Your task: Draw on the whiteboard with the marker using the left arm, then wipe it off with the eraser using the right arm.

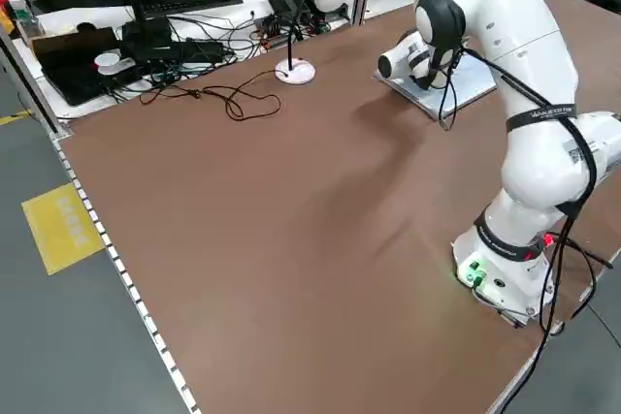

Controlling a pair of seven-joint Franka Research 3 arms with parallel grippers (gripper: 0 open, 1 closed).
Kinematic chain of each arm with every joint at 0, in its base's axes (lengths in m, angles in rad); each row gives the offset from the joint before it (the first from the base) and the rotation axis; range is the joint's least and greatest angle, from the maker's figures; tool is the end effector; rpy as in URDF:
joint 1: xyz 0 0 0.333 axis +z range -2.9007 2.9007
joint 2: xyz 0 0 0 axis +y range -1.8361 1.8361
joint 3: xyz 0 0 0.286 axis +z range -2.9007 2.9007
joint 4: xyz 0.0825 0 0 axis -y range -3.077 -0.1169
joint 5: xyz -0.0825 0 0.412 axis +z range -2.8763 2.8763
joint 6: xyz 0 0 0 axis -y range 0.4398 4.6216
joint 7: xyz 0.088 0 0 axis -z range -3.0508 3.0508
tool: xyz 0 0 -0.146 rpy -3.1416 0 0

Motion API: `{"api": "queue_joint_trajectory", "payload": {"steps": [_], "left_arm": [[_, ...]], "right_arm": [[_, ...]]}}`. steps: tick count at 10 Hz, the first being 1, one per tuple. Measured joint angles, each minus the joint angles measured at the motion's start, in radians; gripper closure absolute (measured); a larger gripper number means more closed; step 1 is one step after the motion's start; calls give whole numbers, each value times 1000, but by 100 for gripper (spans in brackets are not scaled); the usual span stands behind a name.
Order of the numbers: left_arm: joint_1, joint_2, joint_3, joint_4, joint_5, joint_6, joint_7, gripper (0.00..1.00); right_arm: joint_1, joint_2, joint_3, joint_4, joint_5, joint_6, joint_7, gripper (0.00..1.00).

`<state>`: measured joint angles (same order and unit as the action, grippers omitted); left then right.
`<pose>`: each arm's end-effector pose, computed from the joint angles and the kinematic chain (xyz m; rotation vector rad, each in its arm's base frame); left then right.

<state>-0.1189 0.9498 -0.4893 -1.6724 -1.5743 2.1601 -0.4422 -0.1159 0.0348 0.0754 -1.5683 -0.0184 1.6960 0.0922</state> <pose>0.5210 -0.4364 0.0719 1.4125 1.1597 -1.1653 0.6074 -0.0277 0.5480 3.1181 -0.2052 0.1460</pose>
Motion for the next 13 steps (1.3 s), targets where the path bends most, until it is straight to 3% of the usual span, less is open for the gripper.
{"api": "queue_joint_trajectory", "payload": {"steps": [8, 13], "left_arm": [[16, -45, 5, -65, 9, -1, -15, 83], [26, -61, 10, -62, 88, -1, -61, 83]], "right_arm": [[0, 0, -1, 0, 0, 1, 0, 0], [0, 0, -1, 0, 0, 5, 0, 0]]}}
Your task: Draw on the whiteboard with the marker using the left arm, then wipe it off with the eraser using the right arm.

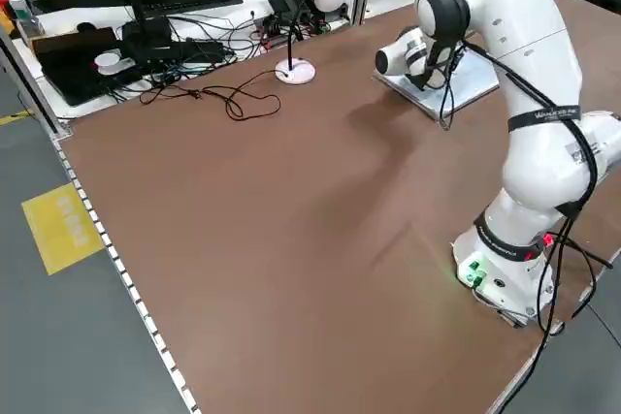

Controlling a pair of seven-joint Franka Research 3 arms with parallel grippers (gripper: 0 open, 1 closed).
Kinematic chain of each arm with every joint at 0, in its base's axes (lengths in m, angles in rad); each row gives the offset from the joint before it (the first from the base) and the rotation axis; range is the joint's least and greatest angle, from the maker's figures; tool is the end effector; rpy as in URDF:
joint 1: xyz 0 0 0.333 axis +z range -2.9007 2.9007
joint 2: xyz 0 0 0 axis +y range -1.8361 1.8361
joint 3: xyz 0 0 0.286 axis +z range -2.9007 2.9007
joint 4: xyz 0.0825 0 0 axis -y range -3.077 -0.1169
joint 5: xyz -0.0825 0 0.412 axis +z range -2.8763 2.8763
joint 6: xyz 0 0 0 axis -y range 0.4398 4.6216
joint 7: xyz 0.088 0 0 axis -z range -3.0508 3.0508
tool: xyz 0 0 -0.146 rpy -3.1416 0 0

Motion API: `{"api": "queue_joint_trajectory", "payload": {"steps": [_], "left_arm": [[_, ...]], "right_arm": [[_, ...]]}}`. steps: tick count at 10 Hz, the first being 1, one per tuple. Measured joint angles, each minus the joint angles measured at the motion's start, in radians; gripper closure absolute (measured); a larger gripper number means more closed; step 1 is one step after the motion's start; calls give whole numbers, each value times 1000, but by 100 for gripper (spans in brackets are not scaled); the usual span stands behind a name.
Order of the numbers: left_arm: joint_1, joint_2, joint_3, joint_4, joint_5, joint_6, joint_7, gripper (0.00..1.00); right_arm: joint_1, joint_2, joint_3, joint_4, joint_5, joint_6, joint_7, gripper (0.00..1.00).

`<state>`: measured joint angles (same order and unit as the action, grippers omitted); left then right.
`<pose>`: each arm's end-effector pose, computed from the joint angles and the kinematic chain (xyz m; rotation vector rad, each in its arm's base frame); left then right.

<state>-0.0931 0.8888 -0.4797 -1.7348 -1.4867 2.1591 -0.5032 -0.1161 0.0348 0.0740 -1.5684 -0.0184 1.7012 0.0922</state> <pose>0.5168 -0.4157 0.0783 1.4959 1.1816 -1.1792 0.6080 -0.0287 0.5484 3.1176 -0.2076 0.1539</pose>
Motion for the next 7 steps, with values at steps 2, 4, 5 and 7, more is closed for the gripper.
{"api": "queue_joint_trajectory", "payload": {"steps": [2, 4, 5, 7], "left_arm": [[1, 1, 4, 8, 8, 1, -2, 83], [-2, 5, 7, 20, 10, 3, -3, 83], [-5, 6, 12, 28, 11, 4, -9, 83], [-8, 5, 18, 46, 31, 10, -58, 83]], "right_arm": [[0, 0, 0, 0, 0, 6, 0, 0], [0, 0, 0, 0, 0, 10, 0, 0], [0, 0, -1, 0, 0, 11, 0, 0], [0, 0, -1, -1, 0, 11, 0, 0]]}}
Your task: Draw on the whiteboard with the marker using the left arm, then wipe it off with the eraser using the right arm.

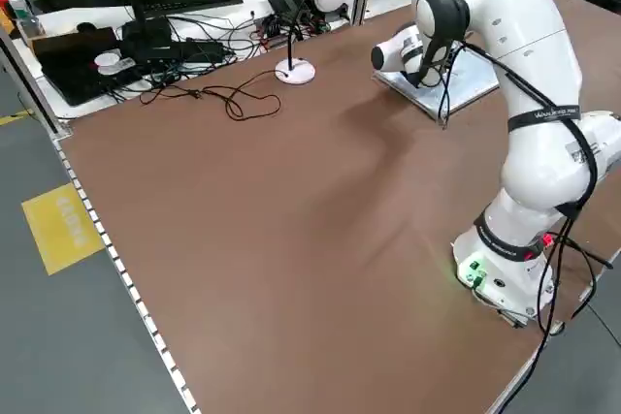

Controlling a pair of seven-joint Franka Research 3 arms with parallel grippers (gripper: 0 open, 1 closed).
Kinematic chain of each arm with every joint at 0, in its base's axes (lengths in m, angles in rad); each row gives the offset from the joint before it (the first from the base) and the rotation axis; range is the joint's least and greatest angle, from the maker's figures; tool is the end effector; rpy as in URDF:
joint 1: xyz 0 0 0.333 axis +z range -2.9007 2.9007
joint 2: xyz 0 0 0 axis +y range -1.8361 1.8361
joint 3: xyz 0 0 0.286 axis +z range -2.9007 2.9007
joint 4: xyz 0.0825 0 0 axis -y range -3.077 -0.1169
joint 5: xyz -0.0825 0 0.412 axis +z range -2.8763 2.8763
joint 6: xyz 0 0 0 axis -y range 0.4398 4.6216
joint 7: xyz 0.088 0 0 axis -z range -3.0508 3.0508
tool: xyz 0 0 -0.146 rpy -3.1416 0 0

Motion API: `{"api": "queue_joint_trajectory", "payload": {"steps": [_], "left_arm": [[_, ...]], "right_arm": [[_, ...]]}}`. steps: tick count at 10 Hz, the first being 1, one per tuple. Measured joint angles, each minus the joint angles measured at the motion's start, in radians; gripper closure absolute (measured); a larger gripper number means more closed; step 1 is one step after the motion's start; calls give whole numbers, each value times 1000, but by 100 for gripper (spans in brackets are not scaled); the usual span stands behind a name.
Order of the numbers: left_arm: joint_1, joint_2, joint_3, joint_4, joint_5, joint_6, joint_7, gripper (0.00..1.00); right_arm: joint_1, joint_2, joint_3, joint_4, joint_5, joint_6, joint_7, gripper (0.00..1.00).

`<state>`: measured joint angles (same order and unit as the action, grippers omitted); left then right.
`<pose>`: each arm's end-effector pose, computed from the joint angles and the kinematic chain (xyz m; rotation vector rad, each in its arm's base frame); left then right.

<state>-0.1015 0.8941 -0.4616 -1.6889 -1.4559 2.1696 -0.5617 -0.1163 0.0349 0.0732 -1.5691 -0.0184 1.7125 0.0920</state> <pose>0.5368 -0.4111 0.0843 1.5053 1.2119 -1.1626 0.6095 -0.0293 0.5492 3.1168 -0.2086 0.1703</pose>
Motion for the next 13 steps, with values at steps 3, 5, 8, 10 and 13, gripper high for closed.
{"api": "queue_joint_trajectory", "payload": {"steps": [3, 5, 8, 10, 13], "left_arm": [[9, -19, 1, 31, 128, 4, -157, 83], [15, -54, 1, 49, 180, 4, -246, 83], [16, -128, 1, 81, 324, 4, -364, 83], [16, -184, 0, 94, 468, 3, -410, 83], [30, -287, 0, 99, 717, -55, -437, 83]], "right_arm": [[0, 0, 0, -3, 0, 3, 0, 0], [0, 0, 0, -8, 0, 8, 0, 0], [0, 0, 0, -24, 0, 11, -12, 0], [-9, 1, -2, -34, -1, 31, -77, 0], [-53, 15, -7, -85, 0, 130, -216, 0]]}}
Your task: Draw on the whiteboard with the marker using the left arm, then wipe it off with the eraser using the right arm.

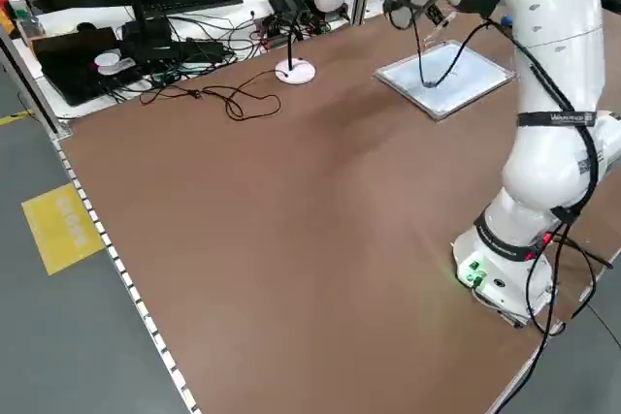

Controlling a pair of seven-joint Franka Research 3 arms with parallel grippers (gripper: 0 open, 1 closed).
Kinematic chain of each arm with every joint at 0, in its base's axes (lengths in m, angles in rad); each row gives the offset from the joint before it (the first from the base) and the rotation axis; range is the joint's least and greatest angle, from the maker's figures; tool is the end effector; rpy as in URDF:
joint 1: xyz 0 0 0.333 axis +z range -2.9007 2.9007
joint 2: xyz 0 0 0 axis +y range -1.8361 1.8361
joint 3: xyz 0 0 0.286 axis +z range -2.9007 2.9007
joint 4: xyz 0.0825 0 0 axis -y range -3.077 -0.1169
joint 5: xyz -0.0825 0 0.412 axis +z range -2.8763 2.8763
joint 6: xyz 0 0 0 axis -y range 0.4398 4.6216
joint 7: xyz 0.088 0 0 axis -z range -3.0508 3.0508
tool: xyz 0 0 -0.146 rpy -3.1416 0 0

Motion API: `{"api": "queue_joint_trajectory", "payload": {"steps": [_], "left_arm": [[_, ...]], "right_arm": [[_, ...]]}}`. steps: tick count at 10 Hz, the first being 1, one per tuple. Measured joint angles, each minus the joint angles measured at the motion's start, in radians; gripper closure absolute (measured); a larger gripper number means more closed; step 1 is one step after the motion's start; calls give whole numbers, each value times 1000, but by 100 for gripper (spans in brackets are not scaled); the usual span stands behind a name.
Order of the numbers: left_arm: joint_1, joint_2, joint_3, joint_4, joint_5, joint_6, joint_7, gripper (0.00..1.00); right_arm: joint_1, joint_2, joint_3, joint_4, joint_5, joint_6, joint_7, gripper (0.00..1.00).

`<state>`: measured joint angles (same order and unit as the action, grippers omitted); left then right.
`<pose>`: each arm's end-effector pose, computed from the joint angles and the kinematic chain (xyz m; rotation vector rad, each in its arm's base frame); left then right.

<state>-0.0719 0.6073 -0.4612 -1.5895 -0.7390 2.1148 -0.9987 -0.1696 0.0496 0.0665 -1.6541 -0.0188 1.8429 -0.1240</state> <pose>0.6004 -0.3793 0.2624 2.1439 1.1139 -0.8295 0.6197 -0.0670 0.5094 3.1033 0.0378 0.2125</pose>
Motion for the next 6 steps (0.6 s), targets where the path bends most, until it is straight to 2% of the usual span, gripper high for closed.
{"api": "queue_joint_trajectory", "payload": {"steps": [2, 6], "left_arm": [[28, -75, 0, 2, 190, -89, 13, 83], [68, -195, 1, -3, 527, -272, 235, 83]], "right_arm": [[-9, 34, -1, -22, 0, 68, -52, 0], [-8, 122, 3, -71, 0, 233, -81, 0]]}}
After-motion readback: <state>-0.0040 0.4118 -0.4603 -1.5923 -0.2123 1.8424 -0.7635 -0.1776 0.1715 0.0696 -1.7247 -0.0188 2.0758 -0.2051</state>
